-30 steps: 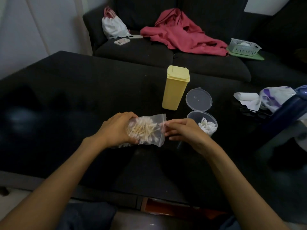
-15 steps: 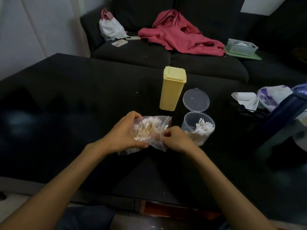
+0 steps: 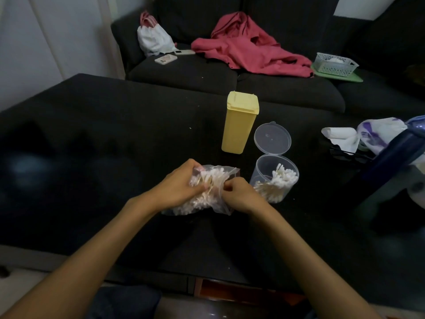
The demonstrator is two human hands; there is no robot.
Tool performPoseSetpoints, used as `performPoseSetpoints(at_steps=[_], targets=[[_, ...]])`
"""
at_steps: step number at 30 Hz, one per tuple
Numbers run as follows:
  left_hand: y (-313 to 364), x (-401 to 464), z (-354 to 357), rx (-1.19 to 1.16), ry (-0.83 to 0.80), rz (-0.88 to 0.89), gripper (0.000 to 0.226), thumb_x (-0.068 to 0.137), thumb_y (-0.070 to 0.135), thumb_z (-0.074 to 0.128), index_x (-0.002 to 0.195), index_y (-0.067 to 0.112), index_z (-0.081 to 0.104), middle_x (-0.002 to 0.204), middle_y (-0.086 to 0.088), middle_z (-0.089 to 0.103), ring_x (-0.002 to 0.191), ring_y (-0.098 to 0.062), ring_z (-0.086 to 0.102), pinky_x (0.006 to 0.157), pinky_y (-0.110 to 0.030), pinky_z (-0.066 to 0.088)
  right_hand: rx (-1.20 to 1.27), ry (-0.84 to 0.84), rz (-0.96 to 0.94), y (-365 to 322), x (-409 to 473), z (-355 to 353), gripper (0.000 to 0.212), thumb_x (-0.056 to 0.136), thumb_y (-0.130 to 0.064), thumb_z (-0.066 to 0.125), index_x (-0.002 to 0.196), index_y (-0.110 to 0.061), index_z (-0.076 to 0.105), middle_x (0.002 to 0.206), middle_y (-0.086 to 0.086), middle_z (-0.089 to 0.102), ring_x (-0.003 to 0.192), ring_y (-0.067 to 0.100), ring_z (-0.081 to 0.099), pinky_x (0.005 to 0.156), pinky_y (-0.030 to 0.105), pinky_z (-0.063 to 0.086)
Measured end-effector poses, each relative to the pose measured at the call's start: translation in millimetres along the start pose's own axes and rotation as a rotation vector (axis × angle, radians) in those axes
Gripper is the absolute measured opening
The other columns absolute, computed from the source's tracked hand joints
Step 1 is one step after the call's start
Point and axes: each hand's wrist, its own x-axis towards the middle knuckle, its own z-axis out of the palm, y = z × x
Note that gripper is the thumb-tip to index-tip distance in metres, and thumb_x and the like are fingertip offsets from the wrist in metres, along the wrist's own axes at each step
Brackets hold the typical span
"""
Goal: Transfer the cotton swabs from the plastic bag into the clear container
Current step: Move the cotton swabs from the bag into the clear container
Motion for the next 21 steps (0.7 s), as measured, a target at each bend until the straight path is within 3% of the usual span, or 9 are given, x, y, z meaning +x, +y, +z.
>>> performPoseSetpoints(at_steps=[7, 9, 12, 17, 21], targets=[[3, 4, -1, 0.032, -0.011, -0.034, 0.030, 0.090, 0.021, 0.058, 0.116, 0.023, 0.041, 0.113, 0.003, 0.049, 0.099, -0.008, 0.053, 0.078, -0.024, 0.049, -0.034, -0.071, 0.013, -3, -3, -8, 0.036, 0.098, -0.026, 0.040, 0.130, -0.012, 0.046, 0.127, 0.012, 0.053, 0.116, 0.028, 0.053, 0.101, 0.041, 0.044], [4, 5, -1, 0.040, -0.023, -0.045, 0.032, 0.091, 0.019, 0.057, 0.118, 0.021, 0.042, 0.116, 0.002, 0.050, 0.101, -0.008, 0.053, 0.081, -0.026, 0.049, -0.024, -0.084, -0.022, -3, -6, -10, 0.038, 0.098, -0.023, 0.039, 0.135, -0.013, 0.043, 0.133, 0.011, 0.051, 0.120, 0.026, 0.051, 0.103, 0.037, 0.041], [8, 4, -1, 0.044, -0.028, -0.049, 0.035, 0.090, 0.017, 0.056, 0.122, 0.017, 0.043, 0.120, -0.001, 0.049, 0.105, -0.011, 0.053, 0.087, -0.031, 0.049, 0.036, -0.121, -0.073, -5, -10, -14, 0.038, 0.099, -0.014, 0.037, 0.137, -0.013, 0.042, 0.133, 0.009, 0.051, 0.121, 0.021, 0.050, 0.094, 0.027, 0.039], [5, 5, -1, 0.064, -0.028, -0.090, 0.048, 0.081, 0.035, 0.068, 0.119, 0.022, 0.042, 0.117, 0.003, 0.049, 0.106, -0.012, 0.052, 0.091, -0.038, 0.049, 0.052, -0.163, -0.056, -6, -8, -18, 0.034, 0.098, -0.011, 0.037, 0.132, -0.011, 0.046, 0.123, 0.008, 0.055, 0.102, 0.014, 0.052, 0.084, 0.024, 0.041], [2, 5, 4, 0.114, 0.006, -0.061, 0.052, 0.074, 0.038, 0.075, 0.111, 0.029, 0.039, 0.116, 0.004, 0.050, 0.103, -0.010, 0.051, 0.087, -0.034, 0.049, 0.038, -0.158, -0.046, -6, -7, -12, 0.029, 0.100, -0.020, 0.035, 0.122, -0.008, 0.052, 0.093, -0.001, 0.056, 0.082, 0.010, 0.054, 0.065, 0.018, 0.041]])
